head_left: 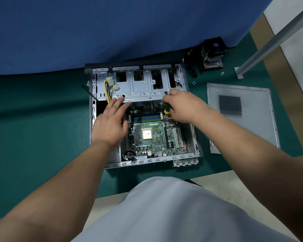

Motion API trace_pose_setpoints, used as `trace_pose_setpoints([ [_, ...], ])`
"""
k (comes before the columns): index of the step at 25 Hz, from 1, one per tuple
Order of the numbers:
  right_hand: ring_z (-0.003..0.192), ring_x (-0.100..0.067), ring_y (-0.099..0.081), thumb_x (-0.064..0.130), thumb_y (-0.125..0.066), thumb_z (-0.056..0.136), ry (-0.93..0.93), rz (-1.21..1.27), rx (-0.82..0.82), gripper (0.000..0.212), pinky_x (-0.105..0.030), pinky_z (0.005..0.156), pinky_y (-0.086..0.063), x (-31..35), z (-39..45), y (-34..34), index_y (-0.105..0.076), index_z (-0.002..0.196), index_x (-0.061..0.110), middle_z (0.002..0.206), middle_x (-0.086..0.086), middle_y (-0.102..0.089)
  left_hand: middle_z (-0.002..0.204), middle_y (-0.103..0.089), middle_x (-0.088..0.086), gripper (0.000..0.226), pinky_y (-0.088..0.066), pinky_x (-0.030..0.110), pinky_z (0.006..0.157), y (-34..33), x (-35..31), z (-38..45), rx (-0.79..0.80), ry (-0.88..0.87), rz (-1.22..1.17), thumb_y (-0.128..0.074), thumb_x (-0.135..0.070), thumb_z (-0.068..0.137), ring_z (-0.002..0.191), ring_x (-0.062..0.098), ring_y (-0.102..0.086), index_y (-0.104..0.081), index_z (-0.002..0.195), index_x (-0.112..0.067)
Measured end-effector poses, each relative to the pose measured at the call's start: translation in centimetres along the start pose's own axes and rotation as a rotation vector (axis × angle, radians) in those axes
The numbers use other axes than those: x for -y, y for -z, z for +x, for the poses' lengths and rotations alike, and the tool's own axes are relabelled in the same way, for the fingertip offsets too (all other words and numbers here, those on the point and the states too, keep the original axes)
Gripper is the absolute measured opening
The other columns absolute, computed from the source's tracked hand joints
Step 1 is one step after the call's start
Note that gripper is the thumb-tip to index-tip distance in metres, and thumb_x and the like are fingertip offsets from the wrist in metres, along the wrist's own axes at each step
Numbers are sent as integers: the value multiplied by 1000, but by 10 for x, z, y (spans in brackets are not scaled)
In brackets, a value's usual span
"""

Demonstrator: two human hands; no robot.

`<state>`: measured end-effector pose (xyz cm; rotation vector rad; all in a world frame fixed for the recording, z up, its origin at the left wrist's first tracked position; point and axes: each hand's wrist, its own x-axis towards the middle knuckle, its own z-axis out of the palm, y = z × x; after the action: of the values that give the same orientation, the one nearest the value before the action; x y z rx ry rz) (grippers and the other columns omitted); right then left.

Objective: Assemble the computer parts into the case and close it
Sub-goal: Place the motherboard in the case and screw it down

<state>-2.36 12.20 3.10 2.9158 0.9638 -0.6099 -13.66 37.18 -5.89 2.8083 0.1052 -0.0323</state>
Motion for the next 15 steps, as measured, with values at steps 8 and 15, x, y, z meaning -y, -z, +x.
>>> trace_pose_setpoints([
  [8, 103, -36, -62, 48, -57, 98, -114, 50, -9, 44, -41, 75, -52, -3, -1, -2, -51, 137, 27, 128, -9, -54, 166, -29, -12, 63, -49, 46, 103, 0, -1, 0, -2, 5, 2, -52, -30, 92, 155, 14, -22, -36, 153, -39],
  [15, 86, -33, -61, 60, -43, 101, -328, -55, -90, 50, -35, 60, -40, 5, 2, -5, -63, 116, 16, 95, -9, -61, 166, -29, -12, 63, -50, 47, 102, 1, -1, 1, 8, 5, -4, -53, -29, 92, 155, 14, -21, -37, 152, -38],
])
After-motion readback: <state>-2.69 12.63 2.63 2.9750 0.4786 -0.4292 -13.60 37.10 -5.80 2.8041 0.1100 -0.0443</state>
